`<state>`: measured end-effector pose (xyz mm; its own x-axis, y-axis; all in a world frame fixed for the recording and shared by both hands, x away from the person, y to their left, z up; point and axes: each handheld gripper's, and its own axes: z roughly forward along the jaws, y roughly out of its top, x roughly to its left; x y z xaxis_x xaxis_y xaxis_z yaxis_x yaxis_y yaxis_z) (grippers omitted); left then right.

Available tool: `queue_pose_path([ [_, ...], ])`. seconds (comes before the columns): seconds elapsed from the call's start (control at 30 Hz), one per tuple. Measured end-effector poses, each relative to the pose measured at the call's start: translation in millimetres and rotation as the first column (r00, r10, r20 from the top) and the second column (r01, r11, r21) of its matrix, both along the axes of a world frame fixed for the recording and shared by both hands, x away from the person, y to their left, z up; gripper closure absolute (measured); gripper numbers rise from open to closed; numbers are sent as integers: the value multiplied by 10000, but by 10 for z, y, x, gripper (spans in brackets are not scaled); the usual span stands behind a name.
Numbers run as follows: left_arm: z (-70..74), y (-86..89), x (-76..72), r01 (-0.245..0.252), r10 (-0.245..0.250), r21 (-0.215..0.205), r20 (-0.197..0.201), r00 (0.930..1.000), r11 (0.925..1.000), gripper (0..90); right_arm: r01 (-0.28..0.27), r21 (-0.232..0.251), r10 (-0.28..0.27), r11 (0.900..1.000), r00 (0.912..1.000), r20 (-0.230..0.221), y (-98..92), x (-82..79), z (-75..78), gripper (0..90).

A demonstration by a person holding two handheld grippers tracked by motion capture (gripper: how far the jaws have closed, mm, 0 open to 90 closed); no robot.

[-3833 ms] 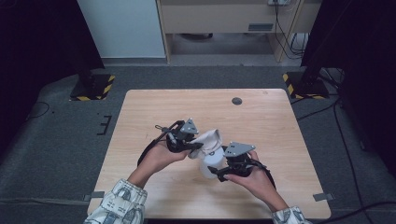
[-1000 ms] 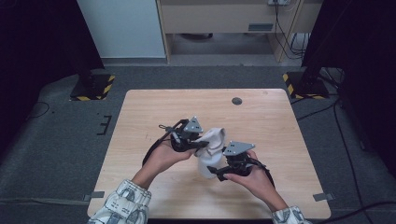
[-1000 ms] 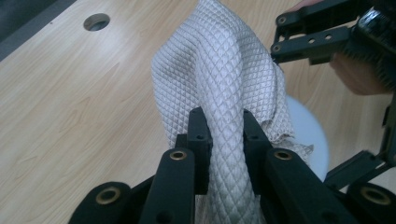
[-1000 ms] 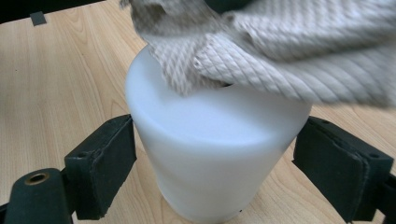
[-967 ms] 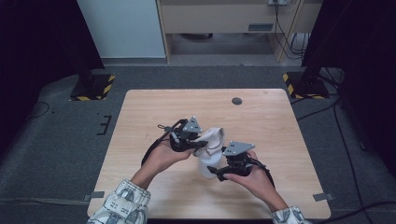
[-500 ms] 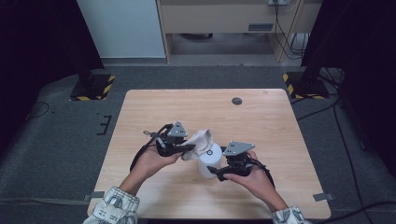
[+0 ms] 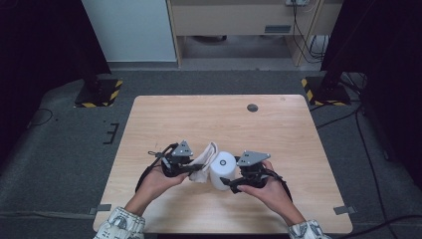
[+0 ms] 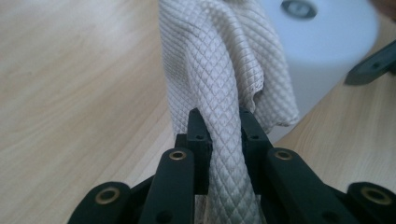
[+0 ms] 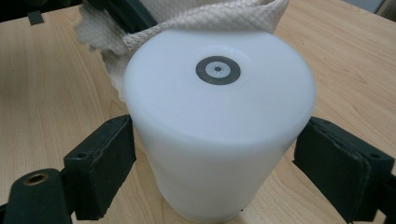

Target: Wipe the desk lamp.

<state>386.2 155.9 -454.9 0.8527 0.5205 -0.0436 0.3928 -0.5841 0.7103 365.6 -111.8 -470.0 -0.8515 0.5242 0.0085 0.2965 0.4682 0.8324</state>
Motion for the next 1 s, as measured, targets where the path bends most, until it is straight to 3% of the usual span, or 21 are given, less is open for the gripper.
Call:
queue_pose_path([
  [0.13,-121,-50,10,140,-134,263,-258,9996,9996,781,-29,-72,29,10000,10000,-48,15,14,-20,126],
  [0.47,82,34,-122,136,-142,-699,-85,9999,9975,781,37,-169,-37,9999,10000,-44,13,0,-17,131],
  [0.6,-76,-39,-92,120,-119,73,-184,9998,9999,781,54,-202,-54,9998,10000,6,18,-8,-11,134],
  [0.7,-239,-107,-68,247,-229,760,-239,9995,9968,781,68,-168,-68,9998,10000,39,17,-10,-1,133],
  [0.77,-248,-104,-65,285,-264,774,-282,9993,9966,781,71,-166,-71,9998,10000,36,19,-7,0,133],
  [0.87,-183,-66,-78,287,-276,411,-254,9993,9987,781,76,-142,-75,9999,10000,20,20,10,-3,134],
  [0.93,-99,-42,-115,269,-270,-70,-187,9995,9996,781,174,-148,-175,9997,9998,-13,20,20,-4,134],
  [1.0,-46,-36,-146,330,-332,-226,-96,9994,9992,781,195,-141,-196,9997,9998,-19,19,25,-5,134],
])
